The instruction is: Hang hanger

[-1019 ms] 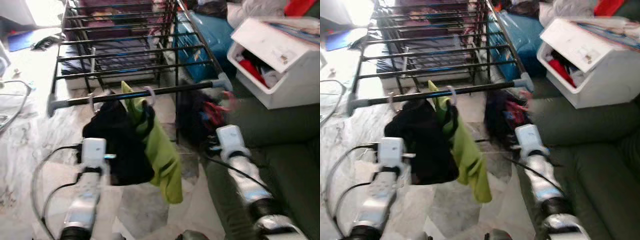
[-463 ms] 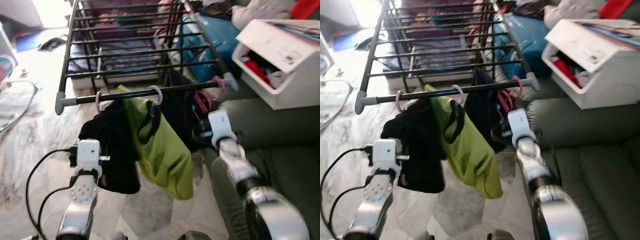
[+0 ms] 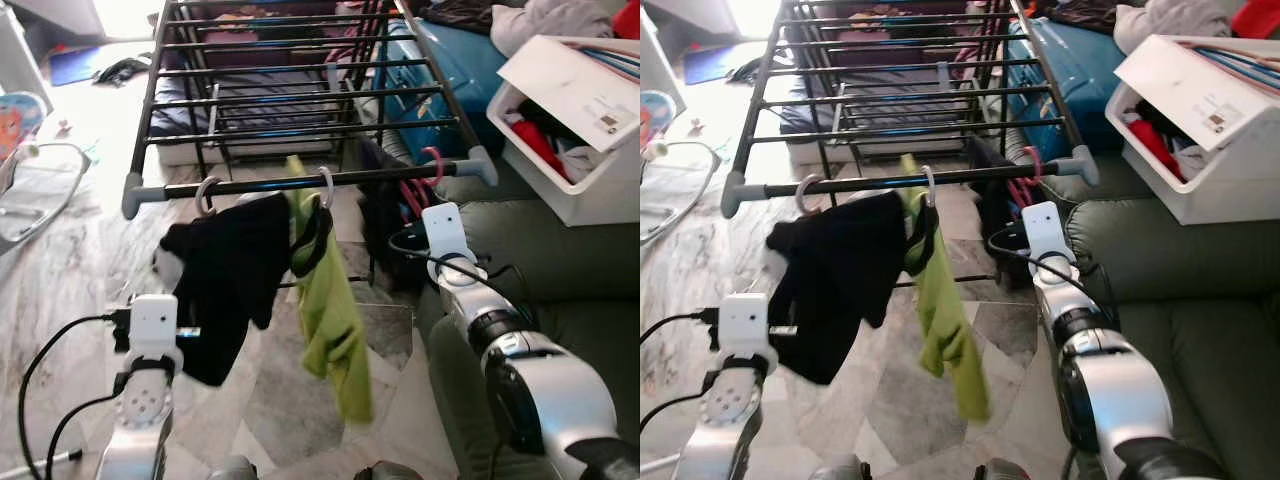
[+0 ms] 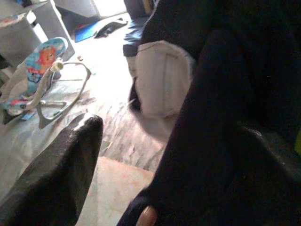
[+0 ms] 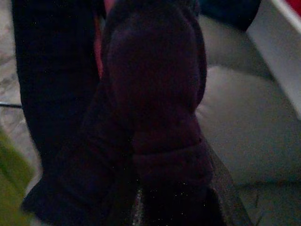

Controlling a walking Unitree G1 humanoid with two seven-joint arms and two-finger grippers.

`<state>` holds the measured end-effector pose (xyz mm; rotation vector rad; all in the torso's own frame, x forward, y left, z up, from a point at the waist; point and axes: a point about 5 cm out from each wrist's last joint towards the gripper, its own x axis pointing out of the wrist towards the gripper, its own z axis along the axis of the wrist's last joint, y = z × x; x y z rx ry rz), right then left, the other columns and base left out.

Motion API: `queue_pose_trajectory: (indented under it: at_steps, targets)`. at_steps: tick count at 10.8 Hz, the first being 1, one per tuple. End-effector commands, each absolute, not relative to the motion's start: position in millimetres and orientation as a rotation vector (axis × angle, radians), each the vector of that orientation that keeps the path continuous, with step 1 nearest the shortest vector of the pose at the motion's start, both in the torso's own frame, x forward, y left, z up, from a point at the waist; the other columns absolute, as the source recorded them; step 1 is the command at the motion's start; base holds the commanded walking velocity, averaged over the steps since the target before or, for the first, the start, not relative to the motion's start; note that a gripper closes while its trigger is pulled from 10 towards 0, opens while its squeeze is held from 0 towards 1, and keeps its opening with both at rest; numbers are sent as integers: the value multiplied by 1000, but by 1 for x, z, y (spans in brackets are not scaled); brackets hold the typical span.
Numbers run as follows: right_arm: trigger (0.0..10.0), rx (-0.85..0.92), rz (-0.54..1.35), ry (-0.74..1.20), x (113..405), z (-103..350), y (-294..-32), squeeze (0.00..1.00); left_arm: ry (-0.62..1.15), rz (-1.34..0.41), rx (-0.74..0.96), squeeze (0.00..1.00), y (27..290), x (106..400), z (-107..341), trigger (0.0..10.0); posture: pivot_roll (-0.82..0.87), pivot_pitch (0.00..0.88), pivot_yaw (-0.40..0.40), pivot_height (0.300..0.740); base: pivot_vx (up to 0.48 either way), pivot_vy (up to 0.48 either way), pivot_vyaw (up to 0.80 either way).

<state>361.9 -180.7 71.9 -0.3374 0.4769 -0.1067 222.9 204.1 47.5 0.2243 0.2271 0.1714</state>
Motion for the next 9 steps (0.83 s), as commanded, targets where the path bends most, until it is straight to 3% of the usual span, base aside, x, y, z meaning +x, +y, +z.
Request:
queue_pose_trajectory:
  at_steps: [1, 7, 8, 9]
  targets:
    - [10000, -307, -122, 475, 367, 79, -179, 0, 227, 174, 226, 0, 208, 222, 51, 10000, 172, 57, -18, 740, 0, 0, 0]
    - [10000, -235, -107, 610, 350, 51, -169, 0, 250, 172, 223, 0, 211, 219, 56, 10000, 193, 59, -23, 740, 0, 0, 0]
    - [10000, -154, -115, 592, 351, 52, -168, 698, 252, 169, 220, 0, 209, 220, 56, 10000, 192, 56, -22, 740, 0, 0, 0]
    - [10000, -162, -114, 578, 351, 53, -169, 1000, 253, 169, 219, 0, 209, 220, 56, 10000, 192, 53, -22, 740, 0, 0, 0]
